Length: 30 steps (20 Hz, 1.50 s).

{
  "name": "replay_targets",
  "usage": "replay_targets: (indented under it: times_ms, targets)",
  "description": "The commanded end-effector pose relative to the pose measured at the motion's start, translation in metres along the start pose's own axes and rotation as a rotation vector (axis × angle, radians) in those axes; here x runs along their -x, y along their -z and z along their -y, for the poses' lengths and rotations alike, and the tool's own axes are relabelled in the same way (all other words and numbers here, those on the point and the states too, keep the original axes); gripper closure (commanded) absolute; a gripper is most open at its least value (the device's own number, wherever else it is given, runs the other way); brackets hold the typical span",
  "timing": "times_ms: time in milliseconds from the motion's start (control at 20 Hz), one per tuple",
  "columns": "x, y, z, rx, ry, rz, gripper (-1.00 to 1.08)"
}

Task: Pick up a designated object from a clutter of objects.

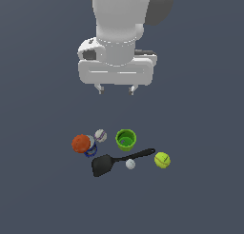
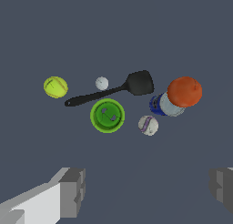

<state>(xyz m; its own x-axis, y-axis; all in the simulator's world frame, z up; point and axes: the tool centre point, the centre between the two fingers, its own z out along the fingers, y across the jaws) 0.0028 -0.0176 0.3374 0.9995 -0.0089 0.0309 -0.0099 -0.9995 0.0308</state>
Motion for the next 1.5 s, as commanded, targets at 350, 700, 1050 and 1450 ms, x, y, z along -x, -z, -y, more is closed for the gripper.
replay_targets:
  times_ms: [350, 700, 1050, 1450]
  targets:
    - [0.008, -0.005, -0.007, 0.023, -0.003, 0.029, -0.92]
    - [0.008, -0.006, -0.009, 0.026, -0.004, 0.033, -0.92]
    - [-0.005, -0.027, -0.020, 0.013, -0.013, 0.034, -0.92]
    - [-0.031, -0.081, -0.051, -0.012, -0.037, 0.035, -0.92]
